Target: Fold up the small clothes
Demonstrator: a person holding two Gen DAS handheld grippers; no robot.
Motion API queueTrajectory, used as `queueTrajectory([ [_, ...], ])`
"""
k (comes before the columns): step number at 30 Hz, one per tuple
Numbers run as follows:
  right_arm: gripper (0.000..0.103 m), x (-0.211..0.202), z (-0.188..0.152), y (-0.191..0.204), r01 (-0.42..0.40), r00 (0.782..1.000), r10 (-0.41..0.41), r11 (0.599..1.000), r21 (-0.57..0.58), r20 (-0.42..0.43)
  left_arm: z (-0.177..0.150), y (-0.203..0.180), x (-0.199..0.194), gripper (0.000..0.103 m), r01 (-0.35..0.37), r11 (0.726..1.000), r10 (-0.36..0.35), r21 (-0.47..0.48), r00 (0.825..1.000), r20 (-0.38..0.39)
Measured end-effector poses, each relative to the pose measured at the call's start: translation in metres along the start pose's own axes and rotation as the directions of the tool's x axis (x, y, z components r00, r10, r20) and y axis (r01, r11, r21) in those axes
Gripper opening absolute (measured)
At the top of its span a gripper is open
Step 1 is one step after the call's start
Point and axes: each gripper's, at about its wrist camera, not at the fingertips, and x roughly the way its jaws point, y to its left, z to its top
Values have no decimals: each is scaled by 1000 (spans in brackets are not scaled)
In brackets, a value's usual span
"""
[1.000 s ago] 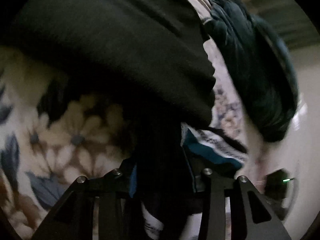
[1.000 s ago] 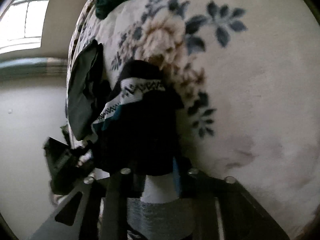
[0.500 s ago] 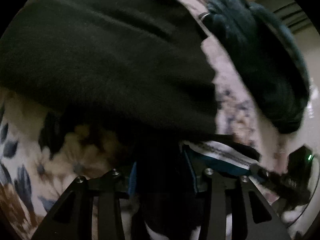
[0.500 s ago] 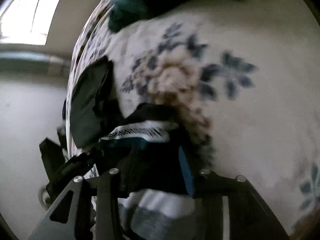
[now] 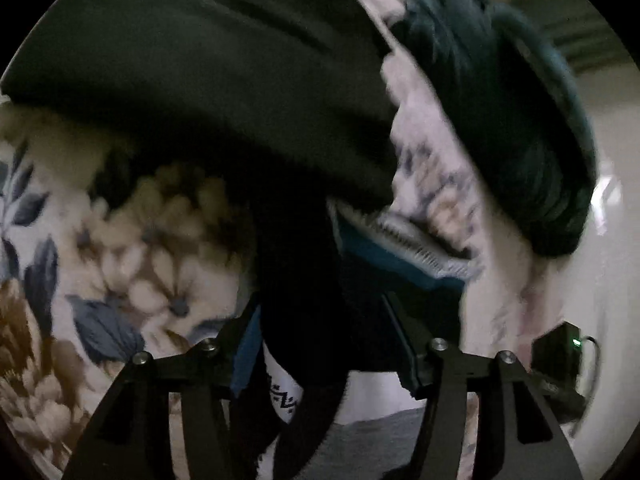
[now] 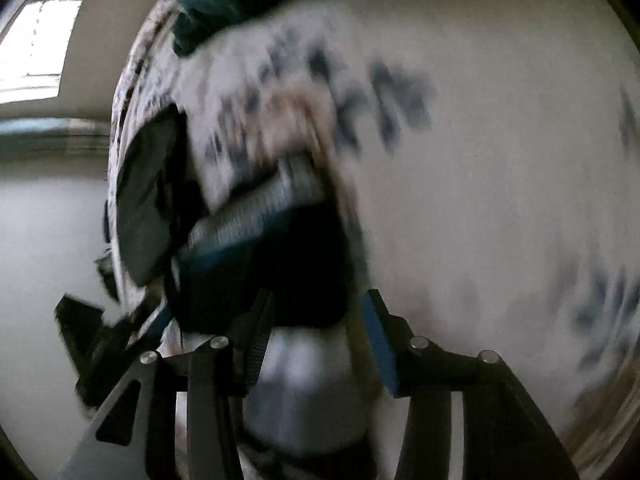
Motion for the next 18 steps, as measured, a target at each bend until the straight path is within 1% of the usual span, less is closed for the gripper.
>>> queueTrajectory([
  [1,48,12,-12,-6,-28,999,29,999,26,-35,-3,-4,6,21,-29,999,28,35,999,16],
  [3,47,33,-29,-14,-72,995,77,995,72,-69,-4,-6,11,19,-76,993,72,91,997,37],
  [4,29,39,-35,-17,-101,993,106,991,85,-60,-3,-3,12,17,-80,992,76,98,996,49],
  [5,21,43,-38,-16,-88,995,90,993,73,-37,-1,0,13,17,-78,993,73,92,996,49],
  [7,17,38,-40,-16,-33,999,33,997,64,8,1,8,17,17,-83,993,80,90,996,40],
  [9,15,36,-38,-19,-15,999,12,996,93,34,2,11,19,17,-79,992,76,95,997,32],
  [10,15,35,-36,-17,2,999,-6,997,83,41,3,10,19,17,-81,992,79,99,996,28],
  [11,15,36,-35,-11,25,999,-27,999,46,34,3,8,17,17,-79,992,77,96,997,29],
  [12,15,36,-34,-7,35,999,-36,999,20,25,4,8,13,21,-71,994,69,88,997,21],
  [14,18,30,-33,-5,38,999,-38,999,7,13,3,10,4,26,-28,999,28,25,1000,-1],
  [15,23,28,-33,-3,30,1000,-30,1000,9,-7,1,9,-2,33,5,1000,-5,4,1000,2],
  [16,34,22,-30,-7,29,999,-29,1000,12,-21,-4,7,-9,44,32,999,-32,-5,999,7],
  [17,41,18,-32,-5,21,999,-21,1000,15,-33,-10,5,-17,50,41,999,-41,-5,999,18],
  [18,53,12,-33,-7,9,999,-9,1000,16,-32,-15,2,-20,55,47,999,-47,3,999,25],
])
